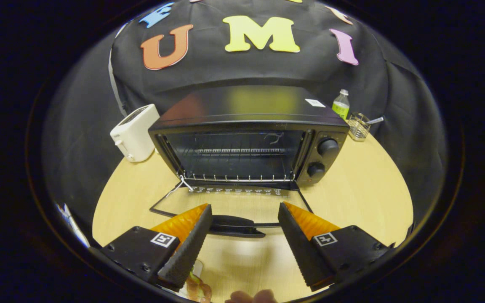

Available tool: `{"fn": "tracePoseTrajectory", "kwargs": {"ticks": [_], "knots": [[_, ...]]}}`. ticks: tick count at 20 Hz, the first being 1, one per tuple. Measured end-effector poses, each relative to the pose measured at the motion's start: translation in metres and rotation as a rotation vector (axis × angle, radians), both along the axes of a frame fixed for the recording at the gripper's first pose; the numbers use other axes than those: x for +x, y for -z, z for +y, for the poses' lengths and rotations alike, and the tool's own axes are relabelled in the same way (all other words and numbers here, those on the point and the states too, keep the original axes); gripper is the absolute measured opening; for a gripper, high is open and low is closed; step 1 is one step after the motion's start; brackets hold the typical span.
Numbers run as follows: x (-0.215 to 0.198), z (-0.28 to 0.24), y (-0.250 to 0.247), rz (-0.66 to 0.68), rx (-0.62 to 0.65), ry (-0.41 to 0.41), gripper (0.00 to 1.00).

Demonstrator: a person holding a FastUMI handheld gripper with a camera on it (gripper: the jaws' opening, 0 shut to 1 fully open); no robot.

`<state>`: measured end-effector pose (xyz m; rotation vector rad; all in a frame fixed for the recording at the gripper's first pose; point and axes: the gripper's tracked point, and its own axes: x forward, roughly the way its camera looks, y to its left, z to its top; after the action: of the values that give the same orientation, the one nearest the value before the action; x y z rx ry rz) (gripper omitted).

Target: Open the toaster oven, put the food inside, and close the toaster oven door.

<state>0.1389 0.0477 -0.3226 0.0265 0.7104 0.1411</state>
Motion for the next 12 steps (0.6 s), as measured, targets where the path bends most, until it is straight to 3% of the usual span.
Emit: {"fn": "tracePoseTrajectory", "kwargs": {"ticks": [12], "knots": [[-0.025, -0.008, 0.024, 0.080, 0.025, 0.012, 1.00]]}}
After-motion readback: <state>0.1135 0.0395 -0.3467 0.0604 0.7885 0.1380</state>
